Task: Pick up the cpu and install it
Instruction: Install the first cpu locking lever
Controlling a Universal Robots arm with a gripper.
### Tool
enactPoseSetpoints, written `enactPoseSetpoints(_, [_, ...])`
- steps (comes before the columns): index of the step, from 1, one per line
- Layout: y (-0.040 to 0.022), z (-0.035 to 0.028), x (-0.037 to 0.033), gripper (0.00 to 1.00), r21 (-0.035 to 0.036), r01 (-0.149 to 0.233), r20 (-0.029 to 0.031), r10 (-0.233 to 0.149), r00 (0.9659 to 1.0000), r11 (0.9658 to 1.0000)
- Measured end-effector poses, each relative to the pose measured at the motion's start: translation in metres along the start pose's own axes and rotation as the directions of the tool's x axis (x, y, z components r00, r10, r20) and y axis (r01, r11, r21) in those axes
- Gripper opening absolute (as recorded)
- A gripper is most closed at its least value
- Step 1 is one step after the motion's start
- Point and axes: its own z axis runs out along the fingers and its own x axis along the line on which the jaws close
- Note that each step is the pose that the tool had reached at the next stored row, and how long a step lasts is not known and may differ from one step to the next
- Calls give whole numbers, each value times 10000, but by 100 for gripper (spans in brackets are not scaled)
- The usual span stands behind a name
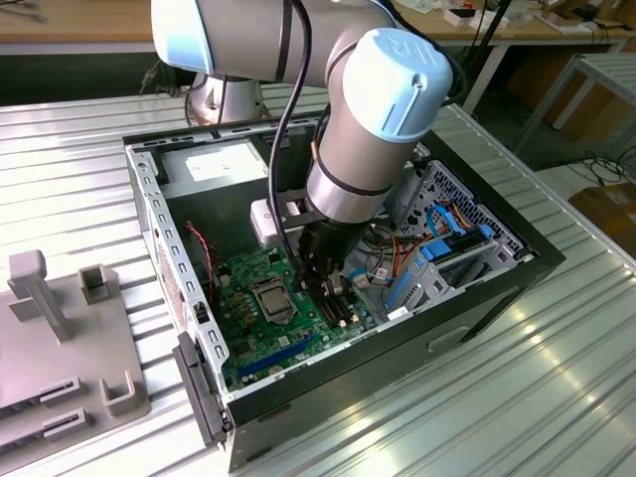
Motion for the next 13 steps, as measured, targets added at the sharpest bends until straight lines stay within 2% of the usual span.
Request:
enactPoseSetpoints(9, [-1, 25, 11, 11, 2, 17, -1, -17, 10000, 10000])
enactPoseSetpoints(13, [-2, 25, 23, 11, 2, 37, -25, -37, 10000, 10000])
